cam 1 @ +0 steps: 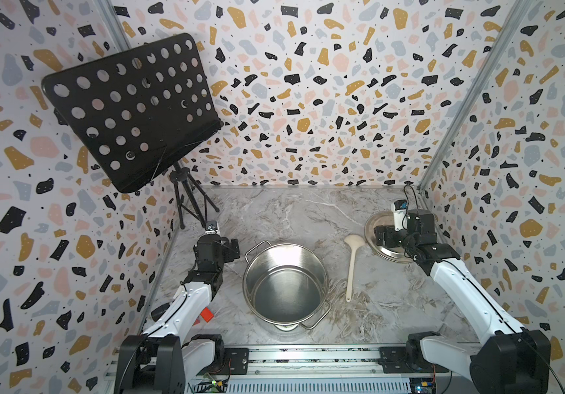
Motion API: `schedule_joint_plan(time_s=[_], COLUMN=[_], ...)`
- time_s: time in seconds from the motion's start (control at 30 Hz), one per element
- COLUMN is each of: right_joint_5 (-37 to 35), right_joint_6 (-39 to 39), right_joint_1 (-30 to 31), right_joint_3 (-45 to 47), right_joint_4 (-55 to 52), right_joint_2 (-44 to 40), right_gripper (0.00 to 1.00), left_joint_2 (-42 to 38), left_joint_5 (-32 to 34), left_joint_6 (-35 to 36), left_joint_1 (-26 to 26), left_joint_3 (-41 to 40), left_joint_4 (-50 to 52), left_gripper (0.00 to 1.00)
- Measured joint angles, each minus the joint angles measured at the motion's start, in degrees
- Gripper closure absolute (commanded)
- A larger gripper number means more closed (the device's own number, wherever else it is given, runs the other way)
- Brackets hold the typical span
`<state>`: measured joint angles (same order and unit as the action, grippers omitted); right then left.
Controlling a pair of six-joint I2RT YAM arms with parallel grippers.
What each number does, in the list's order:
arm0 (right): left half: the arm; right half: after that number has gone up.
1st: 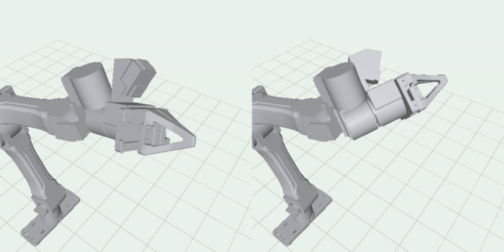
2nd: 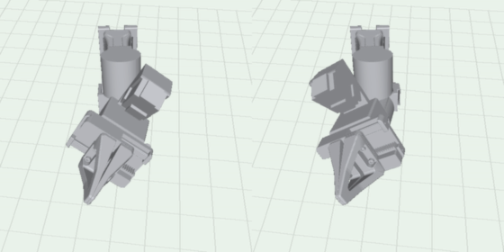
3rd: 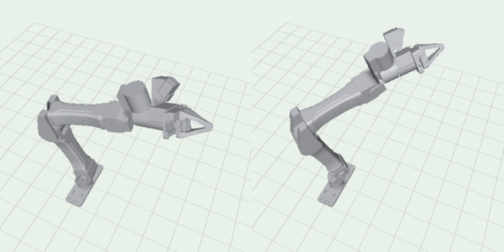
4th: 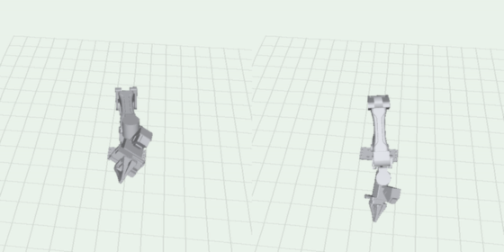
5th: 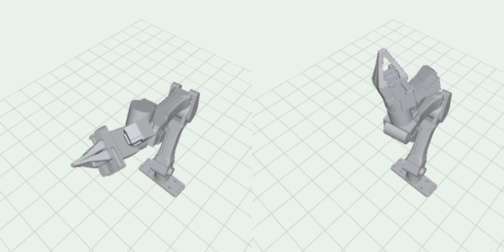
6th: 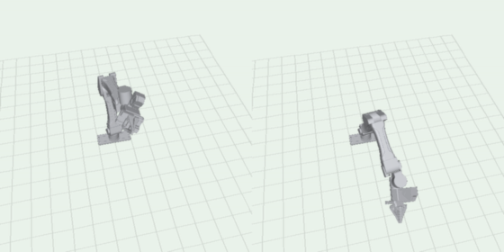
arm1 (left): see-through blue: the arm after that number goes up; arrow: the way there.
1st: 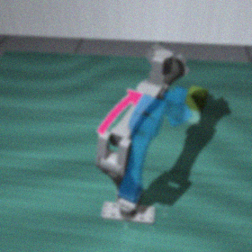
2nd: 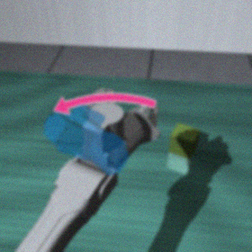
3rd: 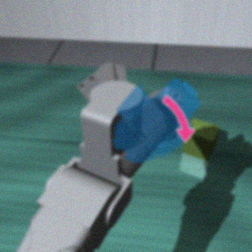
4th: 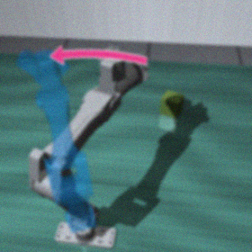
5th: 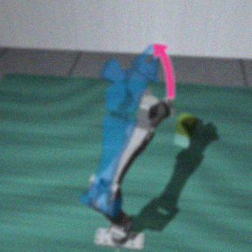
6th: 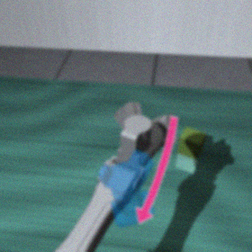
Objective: Stir the soup with a spoon
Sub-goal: Reset both arms
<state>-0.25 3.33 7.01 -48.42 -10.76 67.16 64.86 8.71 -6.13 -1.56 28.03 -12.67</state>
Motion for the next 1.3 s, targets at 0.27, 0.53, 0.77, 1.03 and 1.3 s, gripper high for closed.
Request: schedule_joint_plan(time_s=[0.27, 0.53, 0.77, 1.03, 1.3], right_joint_5=[-3.10, -4.28, -6.27, -6.71, -4.42], right_joint_6=[-2.69, -4.85, -6.16, -6.32, -5.05], right_joint_1=[-2.49, -2.49, -2.51, -2.82, -5.73], right_joint_3=[16.02, 25.31, 27.85, 29.97, 28.28], right_joint_4=[16.09, 37.24, 52.68, 60.17, 59.63], right_joint_2=[2.54, 8.33, 16.74, 20.09, 20.24], right_gripper=[0.00, 0.00, 0.00, 0.00, 0.00], left_joint_2=[3.15, 8.00, 15.28, 15.54, 15.63], left_joint_5=[-5.51, -8.26, -8.41, -8.00, -7.30], left_joint_6=[3.26, 4.81, 5.03, 5.01, 4.94], left_joint_1=[0.00, 0.00, 0.00, 0.00, 0.00], left_joint_3=[-2.91, -11.34, -11.34, -11.32, -11.26], left_joint_4=[-9.64, -22.38, -31.32, -33.44, -33.40], left_gripper=[0.01, 0.00, 0.01, 0.01, 0.01])
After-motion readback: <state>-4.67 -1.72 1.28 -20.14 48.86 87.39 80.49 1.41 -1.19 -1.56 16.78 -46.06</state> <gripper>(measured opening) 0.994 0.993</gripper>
